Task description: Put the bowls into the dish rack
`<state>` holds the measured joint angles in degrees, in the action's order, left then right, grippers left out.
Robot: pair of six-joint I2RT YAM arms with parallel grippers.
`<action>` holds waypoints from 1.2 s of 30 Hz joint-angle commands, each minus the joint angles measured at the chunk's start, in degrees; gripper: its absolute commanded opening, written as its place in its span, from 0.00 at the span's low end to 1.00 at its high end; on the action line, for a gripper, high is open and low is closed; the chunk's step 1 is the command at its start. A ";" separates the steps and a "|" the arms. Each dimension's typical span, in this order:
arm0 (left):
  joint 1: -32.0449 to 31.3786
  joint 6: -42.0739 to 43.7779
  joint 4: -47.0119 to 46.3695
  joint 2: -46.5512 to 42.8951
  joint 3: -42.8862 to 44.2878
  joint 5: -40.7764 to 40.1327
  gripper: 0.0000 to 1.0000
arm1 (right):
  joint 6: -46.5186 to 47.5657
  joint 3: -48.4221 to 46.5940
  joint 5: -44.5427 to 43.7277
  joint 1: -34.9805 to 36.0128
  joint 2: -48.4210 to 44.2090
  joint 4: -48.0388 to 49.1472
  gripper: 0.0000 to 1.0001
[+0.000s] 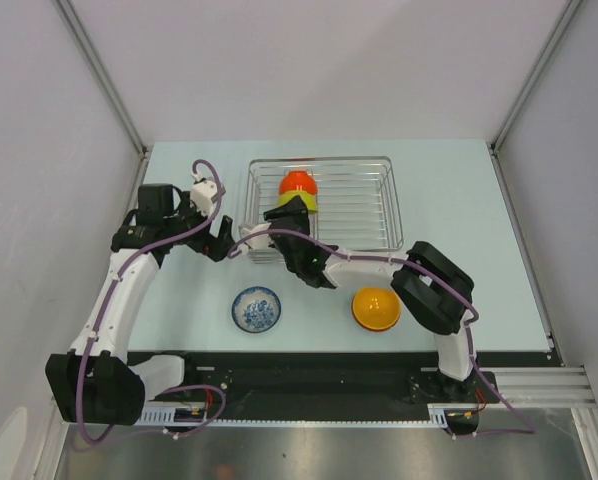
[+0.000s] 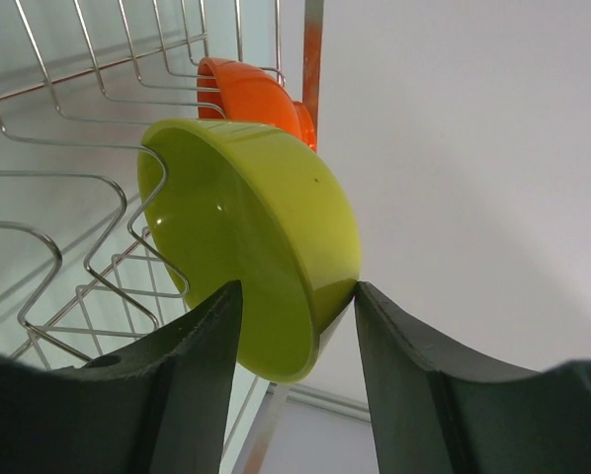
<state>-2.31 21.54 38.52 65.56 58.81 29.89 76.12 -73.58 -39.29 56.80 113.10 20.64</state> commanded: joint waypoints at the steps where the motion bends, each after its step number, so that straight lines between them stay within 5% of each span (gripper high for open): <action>1: 0.72 0.78 -1.34 -1.40 -0.18 2.01 0.99 | -4.57 -2.00 1.23 0.07 -1.57 -11.14 0.54; 13: 0.81 0.96 -0.99 -1.58 -0.01 2.01 0.99 | -12.83 -7.98 7.12 0.33 -2.53 -30.47 0.60; 29: 1.08 0.87 -0.82 -1.84 0.26 2.19 0.99 | -16.08 -9.91 9.14 0.33 -3.06 -35.32 0.61; 36: 1.08 0.96 -0.73 -1.23 1.04 2.28 0.99 | -19.42 -16.49 14.40 0.33 -5.08 -44.97 0.62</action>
<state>-1.83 21.54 38.46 65.56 58.81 30.33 59.79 -84.71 -28.84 57.10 111.35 -16.75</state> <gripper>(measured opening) 0.990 0.611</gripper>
